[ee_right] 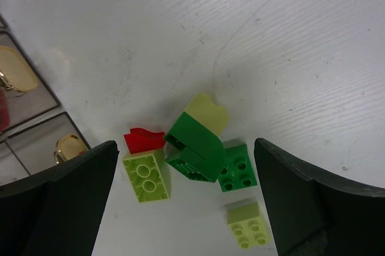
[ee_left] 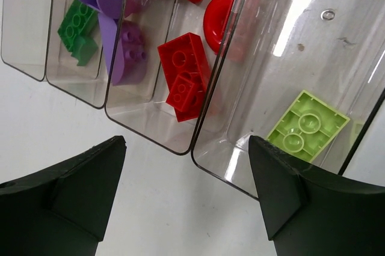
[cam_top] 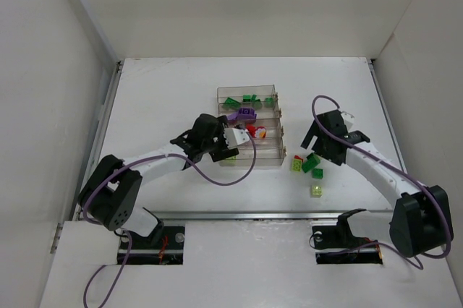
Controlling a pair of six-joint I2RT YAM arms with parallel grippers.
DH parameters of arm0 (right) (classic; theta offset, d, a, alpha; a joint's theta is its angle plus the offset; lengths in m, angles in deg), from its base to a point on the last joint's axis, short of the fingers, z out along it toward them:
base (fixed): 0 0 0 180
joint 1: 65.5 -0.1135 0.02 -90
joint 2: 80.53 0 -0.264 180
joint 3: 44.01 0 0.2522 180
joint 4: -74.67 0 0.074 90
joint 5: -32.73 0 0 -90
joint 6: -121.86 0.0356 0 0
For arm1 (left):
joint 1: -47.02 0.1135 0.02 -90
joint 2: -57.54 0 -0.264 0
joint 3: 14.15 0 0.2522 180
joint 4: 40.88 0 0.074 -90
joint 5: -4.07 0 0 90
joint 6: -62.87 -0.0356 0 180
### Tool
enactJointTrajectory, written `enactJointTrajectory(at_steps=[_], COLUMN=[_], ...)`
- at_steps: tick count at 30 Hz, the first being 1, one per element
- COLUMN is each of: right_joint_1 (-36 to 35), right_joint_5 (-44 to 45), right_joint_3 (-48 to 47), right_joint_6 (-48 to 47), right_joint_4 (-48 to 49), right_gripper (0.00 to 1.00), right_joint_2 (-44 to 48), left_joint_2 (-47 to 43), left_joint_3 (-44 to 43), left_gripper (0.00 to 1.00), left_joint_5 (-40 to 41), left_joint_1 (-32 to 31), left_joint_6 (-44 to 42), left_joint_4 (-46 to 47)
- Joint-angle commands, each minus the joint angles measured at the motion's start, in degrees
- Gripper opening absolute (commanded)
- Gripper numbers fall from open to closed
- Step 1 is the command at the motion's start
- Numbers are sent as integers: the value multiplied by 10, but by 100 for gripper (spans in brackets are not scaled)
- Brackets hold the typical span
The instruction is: Sort the legos into containers by color
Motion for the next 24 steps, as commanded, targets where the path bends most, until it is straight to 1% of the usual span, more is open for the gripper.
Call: enactJointTrajectory(at_steps=[1,2,8,11,14,15,18,19,22,23,24], right_joint_1=[-1,-1,-1,-1,-1,-1,-1,-1,-1,-1,-1], right_joint_5=[-15,-20,-25,-31,-36,-36,-31,-31,-36,-36,-36], right_joint_3=[17,23,29,29,23,23,10,10,10,10,10], right_joint_6=[24,29,29,29,18,18,7,7,7,7,2], right_joint_4=[12,30,60,82,97,97,103,103,103,103,103], right_gripper=[100,100,100,97,85,85,73,66,52,43,38], right_joint_2=[7,-1,-44,-66,-97,-97,-110,-116,-116,-116,-116], left_joint_2=[-14,-14,-25,-25,-30,-35,-35,-35,-40,-41,-41], left_joint_3=[-18,-18,-23,-28,-41,-41,-54,-61,-67,-73,-73], left_gripper=[80,80,80,80,80,80,80,80,80,80,80], left_joint_5=[11,5,-8,-8,-8,-14,-24,-24,-30,-30,-30], left_joint_1=[9,9,9,9,9,9,9,9,9,9,9], left_joint_6=[6,6,23,30,43,48,58,59,66,71,71], left_joint_4=[-9,-9,-15,-21,-27,-27,-39,-47,-53,-53,-53])
